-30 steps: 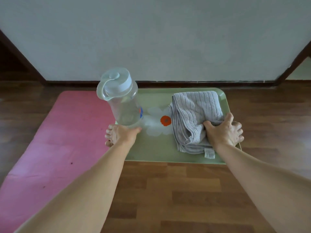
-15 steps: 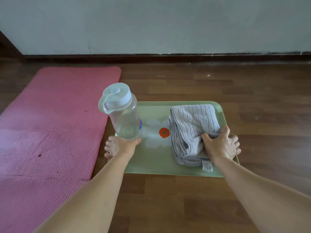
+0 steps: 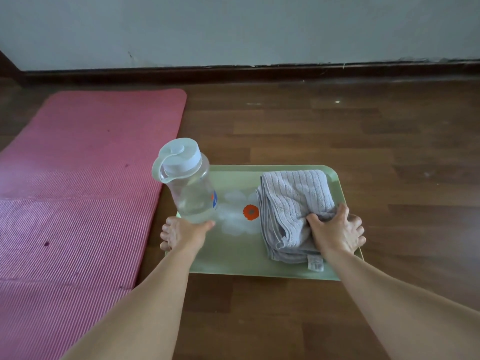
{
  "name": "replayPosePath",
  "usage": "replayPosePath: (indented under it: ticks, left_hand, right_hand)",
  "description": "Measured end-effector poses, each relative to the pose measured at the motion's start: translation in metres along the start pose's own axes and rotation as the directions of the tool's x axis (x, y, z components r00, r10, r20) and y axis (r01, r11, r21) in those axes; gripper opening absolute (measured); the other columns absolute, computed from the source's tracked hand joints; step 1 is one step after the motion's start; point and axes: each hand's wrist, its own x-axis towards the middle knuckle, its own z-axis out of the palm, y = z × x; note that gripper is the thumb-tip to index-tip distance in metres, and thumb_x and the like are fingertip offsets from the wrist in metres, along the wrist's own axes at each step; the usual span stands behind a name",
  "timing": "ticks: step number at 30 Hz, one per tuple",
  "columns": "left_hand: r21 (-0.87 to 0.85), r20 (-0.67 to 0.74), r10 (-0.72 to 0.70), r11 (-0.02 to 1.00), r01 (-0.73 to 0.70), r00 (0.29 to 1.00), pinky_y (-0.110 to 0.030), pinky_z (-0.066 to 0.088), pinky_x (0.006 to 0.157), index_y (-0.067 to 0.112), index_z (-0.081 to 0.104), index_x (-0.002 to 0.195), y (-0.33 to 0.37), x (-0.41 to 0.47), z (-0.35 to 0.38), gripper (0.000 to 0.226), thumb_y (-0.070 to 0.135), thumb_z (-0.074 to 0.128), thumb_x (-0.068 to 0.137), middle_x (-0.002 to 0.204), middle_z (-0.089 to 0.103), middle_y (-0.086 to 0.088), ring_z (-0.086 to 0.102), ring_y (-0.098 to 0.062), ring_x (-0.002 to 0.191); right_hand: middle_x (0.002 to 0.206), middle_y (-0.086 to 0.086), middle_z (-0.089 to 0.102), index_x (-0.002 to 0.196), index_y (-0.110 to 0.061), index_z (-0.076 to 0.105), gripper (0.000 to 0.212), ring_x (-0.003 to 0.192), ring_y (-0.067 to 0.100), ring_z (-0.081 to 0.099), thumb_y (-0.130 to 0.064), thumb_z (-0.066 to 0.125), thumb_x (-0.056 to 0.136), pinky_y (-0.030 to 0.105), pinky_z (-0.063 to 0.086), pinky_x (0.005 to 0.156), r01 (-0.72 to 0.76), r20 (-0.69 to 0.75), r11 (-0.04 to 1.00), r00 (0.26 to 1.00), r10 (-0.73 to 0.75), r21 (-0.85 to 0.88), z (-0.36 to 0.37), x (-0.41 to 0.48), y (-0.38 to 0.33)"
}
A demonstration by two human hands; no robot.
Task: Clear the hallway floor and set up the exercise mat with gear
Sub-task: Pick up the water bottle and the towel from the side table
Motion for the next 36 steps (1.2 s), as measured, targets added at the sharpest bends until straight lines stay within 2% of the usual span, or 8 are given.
replayPosePath:
  ticks: [12,16,21,27,30,32,34,36]
  left_hand:
    - [-0.054,0.050,-0.004,0.999,0.007,0.999,-0.045,0.028,0.106,0.003,0.037,0.132,-0.002,0.032,0.023,0.091,0.046,0.080,0.064,0.137,0.038,-0.017,0.034,-0.034,0.128]
    - [-0.133,0.067,0.008,0.991,0.001,0.998,-0.044,0.036,0.097,0.008,0.042,0.128,0.000,0.047,0.030,0.081,0.041,0.081,0.065,0.133,0.032,-0.015,0.037,-0.035,0.119]
    - [-0.161,0.035,0.028,0.987,-0.022,0.999,-0.044,0.038,0.097,0.013,0.044,0.127,0.004,0.062,0.036,0.081,0.043,0.082,0.063,0.131,0.032,-0.012,0.037,-0.034,0.120]
    - [-0.090,-0.108,0.119,0.988,-0.129,0.987,-0.047,0.019,0.114,0.006,0.034,0.132,0.002,0.049,0.044,0.088,0.038,0.081,0.065,0.139,0.033,-0.017,0.028,-0.035,0.133]
    - [0.105,-0.204,0.487,0.874,-0.475,0.849,-0.042,0.030,0.101,0.012,0.047,0.104,-0.016,0.033,0.040,0.057,0.042,0.077,0.067,0.112,0.047,-0.008,0.043,-0.029,0.112]
    - [0.223,0.012,0.745,0.648,-0.729,0.666,-0.031,0.033,0.088,0.020,0.047,0.093,-0.034,0.024,0.035,0.047,0.054,0.069,0.071,0.100,0.044,0.004,0.044,-0.018,0.096]
    - [0.202,0.322,0.764,0.521,-0.830,0.558,-0.025,0.035,0.087,0.026,0.050,0.100,-0.044,0.022,0.031,0.048,0.063,0.061,0.073,0.104,0.043,0.011,0.043,-0.011,0.100]
    - [0.191,0.467,0.706,0.507,-0.841,0.532,-0.026,0.038,0.094,0.028,0.053,0.116,-0.044,0.024,0.030,0.055,0.064,0.060,0.075,0.115,0.044,0.014,0.042,-0.009,0.112]
  right_hand:
    - [0.133,0.020,0.036,0.124,-0.017,0.039,0.051,0.124,0.038,0.032,-0.049,0.054,0.087,0.047,0.025,0.107,0.049,0.178,0.999,0.983,-0.051,0.017,0.013,0.023,-0.011]
    - [0.136,0.018,0.035,0.123,-0.013,0.038,0.046,0.127,0.037,0.031,-0.043,0.052,0.090,0.049,0.024,0.109,0.091,0.219,0.994,0.971,-0.101,0.056,0.019,0.031,-0.016]
    - [0.156,0.016,0.007,0.146,-0.009,0.015,0.066,0.145,0.029,0.001,-0.042,0.041,0.096,0.044,0.003,0.117,0.220,0.237,0.975,0.946,-0.224,0.041,0.026,0.036,-0.019]
    - [0.156,0.007,0.013,0.147,-0.021,0.017,0.065,0.142,0.023,0.005,-0.051,0.037,0.093,0.041,-0.001,0.116,0.505,0.040,0.853,0.862,-0.505,-0.130,0.031,0.004,-0.014]
    - [0.140,0.008,0.037,0.135,-0.021,0.040,0.062,0.130,0.030,0.031,-0.058,0.042,0.085,0.048,0.024,0.110,0.779,0.101,0.592,0.619,-0.779,-0.210,0.026,-0.014,-0.005]
    - [0.135,0.005,0.042,0.133,-0.021,0.042,0.069,0.125,0.031,0.040,-0.062,0.045,0.078,0.046,0.032,0.104,0.880,0.267,0.407,0.465,-0.844,-0.245,0.027,-0.022,0.006]
    - [0.148,0.003,0.026,0.145,-0.024,0.027,0.077,0.137,0.029,0.023,-0.062,0.046,0.080,0.043,0.019,0.112,0.892,0.428,0.346,0.444,-0.787,-0.291,0.029,-0.023,0.013]
    - [0.156,-0.001,0.007,0.150,-0.027,0.010,0.079,0.144,0.022,0.002,-0.058,0.046,0.086,0.039,0.003,0.116,0.897,0.492,0.323,0.437,-0.753,-0.301,0.034,-0.019,0.018]
